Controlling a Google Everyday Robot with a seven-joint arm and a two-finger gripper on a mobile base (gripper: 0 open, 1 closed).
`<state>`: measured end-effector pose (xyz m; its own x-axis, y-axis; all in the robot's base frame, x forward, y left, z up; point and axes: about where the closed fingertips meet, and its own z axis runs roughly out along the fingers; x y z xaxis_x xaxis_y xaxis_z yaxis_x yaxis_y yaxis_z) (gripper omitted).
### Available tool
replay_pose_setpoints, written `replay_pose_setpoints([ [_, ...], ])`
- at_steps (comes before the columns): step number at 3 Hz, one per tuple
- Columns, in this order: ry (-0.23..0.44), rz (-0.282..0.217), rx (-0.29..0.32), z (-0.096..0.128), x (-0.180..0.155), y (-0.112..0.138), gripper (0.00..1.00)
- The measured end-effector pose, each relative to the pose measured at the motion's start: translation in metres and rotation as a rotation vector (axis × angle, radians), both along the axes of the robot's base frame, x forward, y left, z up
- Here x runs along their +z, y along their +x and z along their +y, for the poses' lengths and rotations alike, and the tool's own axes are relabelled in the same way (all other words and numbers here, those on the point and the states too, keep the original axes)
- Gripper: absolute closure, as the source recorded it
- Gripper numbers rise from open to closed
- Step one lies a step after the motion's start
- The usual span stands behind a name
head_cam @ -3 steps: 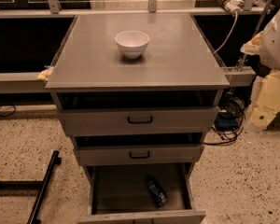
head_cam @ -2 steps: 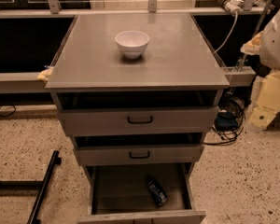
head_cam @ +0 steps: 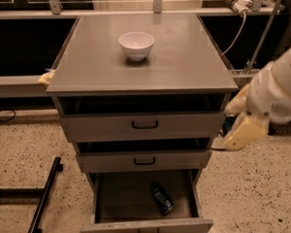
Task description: Pick pepsi can from bottom drawer and place on counter
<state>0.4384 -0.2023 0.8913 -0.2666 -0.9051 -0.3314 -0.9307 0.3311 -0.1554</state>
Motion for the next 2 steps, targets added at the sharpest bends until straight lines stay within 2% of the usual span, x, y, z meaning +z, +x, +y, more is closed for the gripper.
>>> replay_pose_setpoints([
  [1,0.116,0.095,0.001,0.031,-0.103,-0.005,0.64],
  [2,0.180,0.177,0.013,0.067,-0.210,0.002,0.87],
])
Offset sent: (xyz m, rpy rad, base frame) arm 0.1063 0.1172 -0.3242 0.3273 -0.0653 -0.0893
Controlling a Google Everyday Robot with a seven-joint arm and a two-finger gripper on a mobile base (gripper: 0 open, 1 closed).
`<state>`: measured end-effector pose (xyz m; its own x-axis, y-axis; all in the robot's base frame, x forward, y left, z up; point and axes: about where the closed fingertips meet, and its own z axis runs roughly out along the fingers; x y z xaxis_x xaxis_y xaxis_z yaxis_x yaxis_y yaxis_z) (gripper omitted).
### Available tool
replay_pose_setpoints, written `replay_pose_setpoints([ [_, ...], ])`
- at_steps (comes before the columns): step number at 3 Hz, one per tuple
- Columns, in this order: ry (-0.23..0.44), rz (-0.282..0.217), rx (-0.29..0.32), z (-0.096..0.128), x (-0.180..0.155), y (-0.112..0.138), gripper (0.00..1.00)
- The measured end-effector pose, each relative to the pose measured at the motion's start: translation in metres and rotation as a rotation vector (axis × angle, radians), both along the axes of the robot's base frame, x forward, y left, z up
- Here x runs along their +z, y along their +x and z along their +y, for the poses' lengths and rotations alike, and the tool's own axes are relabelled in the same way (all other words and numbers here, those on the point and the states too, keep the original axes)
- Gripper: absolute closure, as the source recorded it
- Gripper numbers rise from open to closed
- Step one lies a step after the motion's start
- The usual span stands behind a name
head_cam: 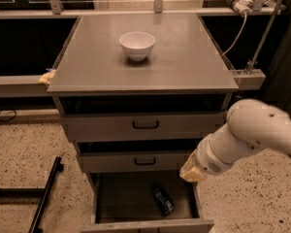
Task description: Pick pepsi can from bottom drawer and place on counter
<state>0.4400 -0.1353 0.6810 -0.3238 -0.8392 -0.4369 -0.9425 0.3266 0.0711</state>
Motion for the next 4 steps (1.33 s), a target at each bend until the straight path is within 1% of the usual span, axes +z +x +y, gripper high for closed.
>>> replay_pose_setpoints([
  [1,0.032,-0.035,-0.036,0.003,-0.017,0.018,1.00],
  [2,0.030,-0.038,-0.035,0.003,-0.015,0.018,1.00],
  [3,0.065,-0.052,-0.058,-0.003,-0.049,0.018,1.00],
  [4,0.114,-0.116,-0.044,-0.009,-0.126,0.028,1.00],
])
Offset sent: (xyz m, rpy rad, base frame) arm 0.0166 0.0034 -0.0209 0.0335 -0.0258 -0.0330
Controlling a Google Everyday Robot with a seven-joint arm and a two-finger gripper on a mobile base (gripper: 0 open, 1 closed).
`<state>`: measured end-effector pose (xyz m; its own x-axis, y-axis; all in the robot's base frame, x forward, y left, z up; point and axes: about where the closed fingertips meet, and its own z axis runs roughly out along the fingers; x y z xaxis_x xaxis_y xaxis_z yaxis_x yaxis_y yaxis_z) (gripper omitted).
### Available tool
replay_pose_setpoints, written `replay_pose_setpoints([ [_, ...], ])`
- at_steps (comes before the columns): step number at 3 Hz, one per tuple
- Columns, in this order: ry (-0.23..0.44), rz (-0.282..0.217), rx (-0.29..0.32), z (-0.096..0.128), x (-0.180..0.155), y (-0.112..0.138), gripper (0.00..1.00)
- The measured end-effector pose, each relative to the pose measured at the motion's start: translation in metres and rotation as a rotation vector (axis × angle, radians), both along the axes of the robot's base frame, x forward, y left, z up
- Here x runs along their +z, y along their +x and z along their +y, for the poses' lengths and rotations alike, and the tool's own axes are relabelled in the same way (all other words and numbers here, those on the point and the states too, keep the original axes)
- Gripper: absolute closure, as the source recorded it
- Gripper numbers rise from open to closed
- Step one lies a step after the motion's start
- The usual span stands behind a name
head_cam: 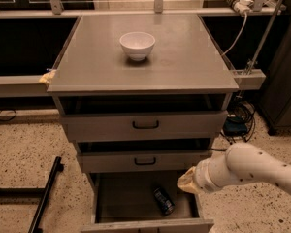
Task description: Pick pepsi can from bottom drawer and place on counter
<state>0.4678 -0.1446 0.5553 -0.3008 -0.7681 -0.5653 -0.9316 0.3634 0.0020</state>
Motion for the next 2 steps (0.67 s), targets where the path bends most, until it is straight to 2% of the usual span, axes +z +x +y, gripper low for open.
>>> replay_pose_setpoints([
  [1,0.042,-0.158,0.008,0.004,-0.048,0.069,1.00],
  [2,0.107,-0.238,0.031,0.023,-0.094,0.125,1.00],
])
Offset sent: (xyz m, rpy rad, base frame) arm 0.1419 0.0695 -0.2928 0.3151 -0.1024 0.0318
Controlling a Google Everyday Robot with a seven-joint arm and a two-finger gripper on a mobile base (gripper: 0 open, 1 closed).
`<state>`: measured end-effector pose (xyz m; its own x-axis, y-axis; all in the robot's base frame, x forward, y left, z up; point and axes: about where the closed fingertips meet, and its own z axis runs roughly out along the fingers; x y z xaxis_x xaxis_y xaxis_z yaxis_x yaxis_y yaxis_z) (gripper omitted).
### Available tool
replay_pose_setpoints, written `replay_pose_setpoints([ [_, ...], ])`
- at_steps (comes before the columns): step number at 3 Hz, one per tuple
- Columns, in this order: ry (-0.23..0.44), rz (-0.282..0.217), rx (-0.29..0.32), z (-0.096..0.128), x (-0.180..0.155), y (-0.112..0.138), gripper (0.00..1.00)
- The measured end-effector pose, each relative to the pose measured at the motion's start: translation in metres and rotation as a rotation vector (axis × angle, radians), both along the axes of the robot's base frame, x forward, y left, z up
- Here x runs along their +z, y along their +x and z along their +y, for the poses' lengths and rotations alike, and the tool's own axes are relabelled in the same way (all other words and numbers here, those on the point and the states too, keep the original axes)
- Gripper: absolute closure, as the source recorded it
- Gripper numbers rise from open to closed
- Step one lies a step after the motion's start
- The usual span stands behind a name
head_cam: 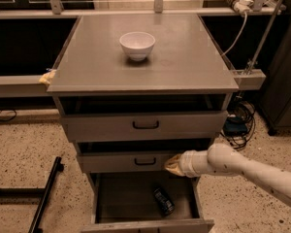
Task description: Pick pepsi can from bottom drawer and place on counter
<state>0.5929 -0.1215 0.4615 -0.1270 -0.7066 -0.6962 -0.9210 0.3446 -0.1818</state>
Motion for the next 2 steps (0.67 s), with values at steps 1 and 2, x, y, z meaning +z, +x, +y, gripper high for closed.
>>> replay_pose_setpoints([
  [1,0.032,0.021,-0.022,-0.0022,-0.0353,0.0060,1.00],
  [2,-0.011,0.002,-0.003,-0.0046,-0.0378,0.0034,1.00],
])
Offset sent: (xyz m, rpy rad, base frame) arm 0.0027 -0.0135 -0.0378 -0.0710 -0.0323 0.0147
